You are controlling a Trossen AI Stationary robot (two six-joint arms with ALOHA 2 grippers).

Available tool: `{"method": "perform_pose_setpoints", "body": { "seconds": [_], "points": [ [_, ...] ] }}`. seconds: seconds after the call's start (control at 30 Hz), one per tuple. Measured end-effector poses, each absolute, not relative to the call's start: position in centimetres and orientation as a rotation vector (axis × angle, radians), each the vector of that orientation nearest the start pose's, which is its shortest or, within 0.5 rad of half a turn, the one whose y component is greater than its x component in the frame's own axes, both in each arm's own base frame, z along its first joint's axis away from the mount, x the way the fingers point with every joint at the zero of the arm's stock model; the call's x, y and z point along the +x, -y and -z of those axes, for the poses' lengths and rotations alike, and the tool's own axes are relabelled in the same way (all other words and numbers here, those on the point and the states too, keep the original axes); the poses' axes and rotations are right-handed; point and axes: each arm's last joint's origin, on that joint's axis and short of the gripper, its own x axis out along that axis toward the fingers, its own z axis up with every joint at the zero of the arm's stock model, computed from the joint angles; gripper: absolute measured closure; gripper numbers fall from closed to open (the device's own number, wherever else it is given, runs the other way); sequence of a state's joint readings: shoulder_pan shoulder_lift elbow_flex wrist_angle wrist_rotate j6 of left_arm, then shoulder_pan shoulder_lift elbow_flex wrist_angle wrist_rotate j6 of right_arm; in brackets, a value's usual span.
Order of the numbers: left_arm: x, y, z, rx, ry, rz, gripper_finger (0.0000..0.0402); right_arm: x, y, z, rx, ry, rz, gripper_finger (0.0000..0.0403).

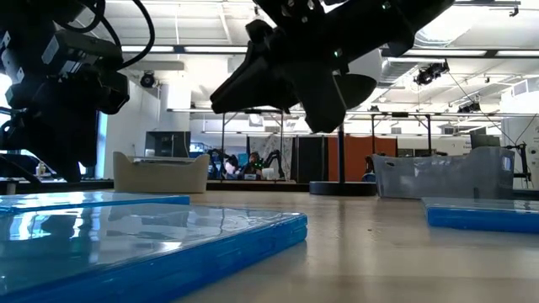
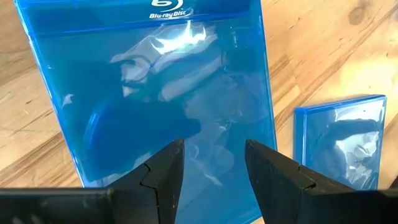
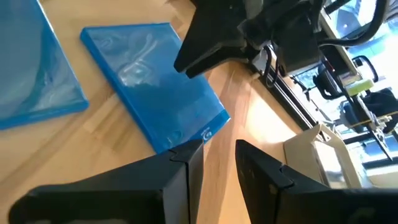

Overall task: Pick & place jewel cases by type
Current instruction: Put the left blue CD case into the gray bin

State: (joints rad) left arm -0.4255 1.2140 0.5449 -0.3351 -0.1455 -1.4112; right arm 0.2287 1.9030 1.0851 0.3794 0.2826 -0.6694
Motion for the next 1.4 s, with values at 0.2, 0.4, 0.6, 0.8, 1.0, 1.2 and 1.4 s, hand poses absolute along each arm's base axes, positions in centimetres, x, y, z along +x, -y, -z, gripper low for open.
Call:
{"method": "perform_pose_setpoints", "body": {
  "seconds": [0.2, 0.4, 0.6, 0.8, 1.0, 1.2, 1.4],
  "points": [
    [19.2, 8.2, -16.5, -1.005, -0.942, -0.451, 0.0234, 39.5, -8.0, -17.5, -0.754, -0.463, 0.04, 0.0315],
    [19.2, 8.2, -16.5, -1.005, -0.942, -0.451, 0.0234, 39.6, -8.1, -17.8, -0.703, -0.43, 0.049, 0.0315],
    [19.2, 8.2, -16.5, -1.005, -0.942, -0.452, 0.0234, 39.8, -7.8, -17.9, -0.62, -0.406, 0.033, 0.0281],
    [19.2, 8.2, -16.5, -1.005, -0.941, -0.452, 0.0234, 40.0, -7.1, -17.8, -0.557, -0.389, -0.074, 0.022],
    [19.2, 8.2, -16.5, -1.005, -0.941, -0.452, 0.0234, 39.5, -7.3, -16.8, -0.628, -0.475, -0.178, 0.0195],
    [19.2, 8.2, -16.5, -1.005, -0.94, -0.451, 0.0234, 40.3, -7.8, -15.5, -0.696, -0.401, -0.246, 0.0198],
    [19.2, 8.2, -16.5, -1.006, -0.94, -0.45, 0.0234, 41.3, -8.1, -13.2, -0.782, -0.303, -0.276, 0.0198]
  ]
}}
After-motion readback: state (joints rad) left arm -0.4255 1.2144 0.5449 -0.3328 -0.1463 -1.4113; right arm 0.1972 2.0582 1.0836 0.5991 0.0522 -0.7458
